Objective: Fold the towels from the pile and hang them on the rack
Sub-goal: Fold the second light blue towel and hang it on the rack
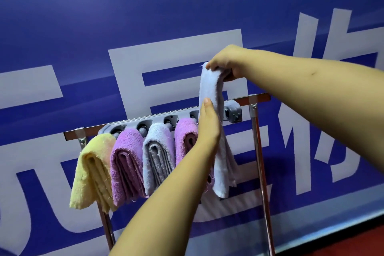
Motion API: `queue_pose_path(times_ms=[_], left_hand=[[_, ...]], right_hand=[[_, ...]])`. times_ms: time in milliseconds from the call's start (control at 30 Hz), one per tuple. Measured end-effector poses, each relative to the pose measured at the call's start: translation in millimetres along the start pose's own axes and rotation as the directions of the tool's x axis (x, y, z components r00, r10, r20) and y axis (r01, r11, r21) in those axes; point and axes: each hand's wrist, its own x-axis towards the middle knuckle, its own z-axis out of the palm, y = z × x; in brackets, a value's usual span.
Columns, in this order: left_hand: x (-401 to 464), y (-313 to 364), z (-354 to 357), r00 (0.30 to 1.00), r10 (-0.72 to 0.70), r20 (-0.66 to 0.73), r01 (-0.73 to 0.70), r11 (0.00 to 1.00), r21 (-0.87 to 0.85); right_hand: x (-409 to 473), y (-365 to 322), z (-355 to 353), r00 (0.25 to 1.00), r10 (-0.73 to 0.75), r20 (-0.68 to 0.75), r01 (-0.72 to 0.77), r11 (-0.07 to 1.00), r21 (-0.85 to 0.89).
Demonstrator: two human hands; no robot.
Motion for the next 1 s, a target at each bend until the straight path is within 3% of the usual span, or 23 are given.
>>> queue_pose_path(times_ms=[200, 300, 367, 467, 633, 1000], left_hand=[[-2.0, 9.5, -2.6, 0.971, 0.198, 0.132, -0.233, 0.908, 0.349], [5.0, 3.9, -3.9, 0.921, 0.320, 0.222, -0.389, 0.714, 0.582], [10.1, 0.0, -3.7, 0.907, 0.336, 0.252, -0.414, 0.614, 0.672], [10.5, -2.6, -4.4, 0.897, 0.339, 0.285, -0.433, 0.541, 0.720], [20.3, 8.3, -21.6, 0.874, 0.223, 0.433, -0.486, 0.442, 0.754], [19.9, 43.0, -34.9, 0.808, 0.229, 0.543, -0.581, 0.462, 0.670]], right_hand=[[8.2, 31.4, -44.5, 0.984, 0.175, 0.008, -0.171, 0.950, 0.260], [-2.1, 57.0, -61.7, 0.967, 0.252, 0.030, -0.245, 0.897, 0.367], [-12.8, 77.4, -68.7, 0.950, 0.309, 0.055, -0.302, 0.854, 0.423], [-23.9, 110.0, -73.8, 0.918, 0.387, 0.089, -0.376, 0.775, 0.508], [-43.8, 159.5, -66.5, 0.860, 0.480, 0.175, -0.477, 0.633, 0.610], [-88.2, 189.8, -31.4, 0.852, 0.473, 0.226, -0.455, 0.452, 0.767]])
